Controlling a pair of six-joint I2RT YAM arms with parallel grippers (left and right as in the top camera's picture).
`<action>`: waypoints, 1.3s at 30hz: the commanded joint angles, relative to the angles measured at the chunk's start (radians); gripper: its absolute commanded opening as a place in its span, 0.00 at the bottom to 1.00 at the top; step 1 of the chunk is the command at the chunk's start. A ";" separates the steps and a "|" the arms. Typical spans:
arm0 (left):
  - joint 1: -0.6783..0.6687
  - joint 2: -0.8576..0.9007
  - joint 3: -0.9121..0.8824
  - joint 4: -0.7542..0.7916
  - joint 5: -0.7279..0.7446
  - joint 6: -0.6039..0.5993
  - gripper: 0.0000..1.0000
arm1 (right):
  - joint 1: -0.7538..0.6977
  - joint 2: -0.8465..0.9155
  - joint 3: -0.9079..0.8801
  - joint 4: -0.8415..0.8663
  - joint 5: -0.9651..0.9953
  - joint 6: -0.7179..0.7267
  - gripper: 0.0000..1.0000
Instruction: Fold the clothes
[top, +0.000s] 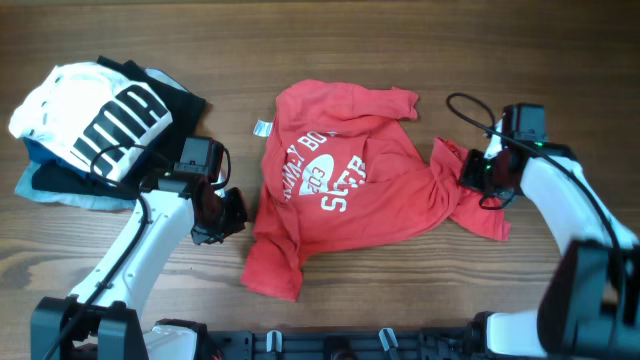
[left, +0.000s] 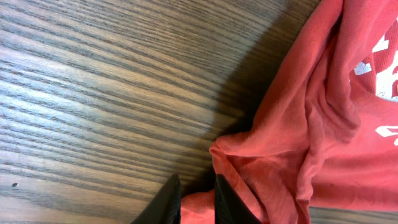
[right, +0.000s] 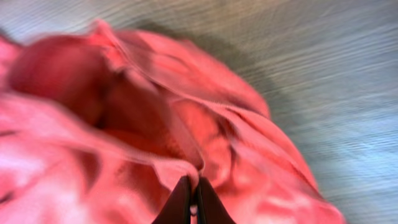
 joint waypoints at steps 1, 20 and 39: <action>-0.004 0.004 -0.005 0.002 -0.005 0.001 0.18 | 0.005 -0.138 0.034 -0.052 0.074 0.019 0.04; -0.004 0.004 -0.005 0.003 -0.006 0.002 0.19 | 0.005 0.109 0.031 0.151 0.084 0.021 0.04; -0.004 0.004 -0.005 0.017 -0.006 0.001 0.19 | 0.005 0.174 0.031 0.156 0.072 0.019 0.20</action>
